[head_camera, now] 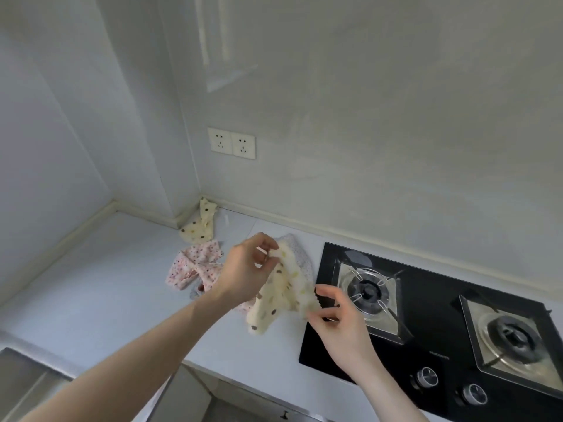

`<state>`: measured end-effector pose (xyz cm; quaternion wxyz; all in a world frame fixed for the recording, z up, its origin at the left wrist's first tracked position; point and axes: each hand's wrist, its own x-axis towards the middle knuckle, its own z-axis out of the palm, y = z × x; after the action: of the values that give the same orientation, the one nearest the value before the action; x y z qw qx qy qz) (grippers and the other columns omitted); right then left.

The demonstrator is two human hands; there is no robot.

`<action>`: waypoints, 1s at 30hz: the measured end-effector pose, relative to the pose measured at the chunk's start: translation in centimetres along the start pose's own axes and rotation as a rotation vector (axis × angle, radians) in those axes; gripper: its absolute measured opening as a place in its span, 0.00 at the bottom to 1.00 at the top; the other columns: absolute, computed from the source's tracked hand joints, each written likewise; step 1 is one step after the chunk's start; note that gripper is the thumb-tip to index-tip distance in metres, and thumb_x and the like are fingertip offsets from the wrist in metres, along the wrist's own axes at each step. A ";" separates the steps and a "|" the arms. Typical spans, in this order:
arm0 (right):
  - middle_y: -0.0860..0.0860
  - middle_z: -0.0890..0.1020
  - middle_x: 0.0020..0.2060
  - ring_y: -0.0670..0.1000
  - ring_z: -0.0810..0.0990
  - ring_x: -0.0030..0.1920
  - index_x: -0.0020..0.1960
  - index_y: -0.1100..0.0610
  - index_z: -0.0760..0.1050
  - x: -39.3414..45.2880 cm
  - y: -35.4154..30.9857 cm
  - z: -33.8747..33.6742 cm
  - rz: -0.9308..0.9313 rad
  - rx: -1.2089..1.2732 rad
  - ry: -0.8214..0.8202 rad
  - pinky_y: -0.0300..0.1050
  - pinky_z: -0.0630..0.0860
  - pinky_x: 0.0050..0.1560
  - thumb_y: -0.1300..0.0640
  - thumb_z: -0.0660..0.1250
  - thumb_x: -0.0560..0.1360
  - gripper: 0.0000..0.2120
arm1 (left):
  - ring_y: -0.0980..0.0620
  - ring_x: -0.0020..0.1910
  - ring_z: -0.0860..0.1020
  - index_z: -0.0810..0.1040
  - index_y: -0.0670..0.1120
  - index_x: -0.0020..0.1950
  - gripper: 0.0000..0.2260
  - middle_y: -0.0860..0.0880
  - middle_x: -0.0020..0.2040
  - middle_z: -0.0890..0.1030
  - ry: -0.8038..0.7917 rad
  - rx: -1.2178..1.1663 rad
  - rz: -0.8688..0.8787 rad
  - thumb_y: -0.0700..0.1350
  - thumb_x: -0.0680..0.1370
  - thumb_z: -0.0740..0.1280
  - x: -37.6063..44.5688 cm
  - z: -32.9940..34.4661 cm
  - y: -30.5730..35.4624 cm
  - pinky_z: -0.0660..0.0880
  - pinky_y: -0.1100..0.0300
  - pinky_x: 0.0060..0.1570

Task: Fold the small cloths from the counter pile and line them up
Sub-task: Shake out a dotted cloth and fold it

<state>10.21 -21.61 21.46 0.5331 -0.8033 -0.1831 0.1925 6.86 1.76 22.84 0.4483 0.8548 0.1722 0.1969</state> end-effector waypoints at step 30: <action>0.42 0.81 0.46 0.48 0.79 0.49 0.52 0.49 0.79 2.3 -2.6 0.9 -0.294 -0.400 0.101 0.45 0.72 0.47 0.51 0.70 0.78 0.03 | 0.54 0.44 0.75 0.77 0.54 0.47 0.10 0.54 0.44 0.77 -0.074 0.348 -0.064 0.38 0.79 0.62 -7.2 -9.9 -1.0 0.67 0.64 0.40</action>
<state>11.50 -18.77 23.28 0.3945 -0.8660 -0.3055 0.0324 -4.37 5.83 25.88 0.3058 0.9202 0.2140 0.1180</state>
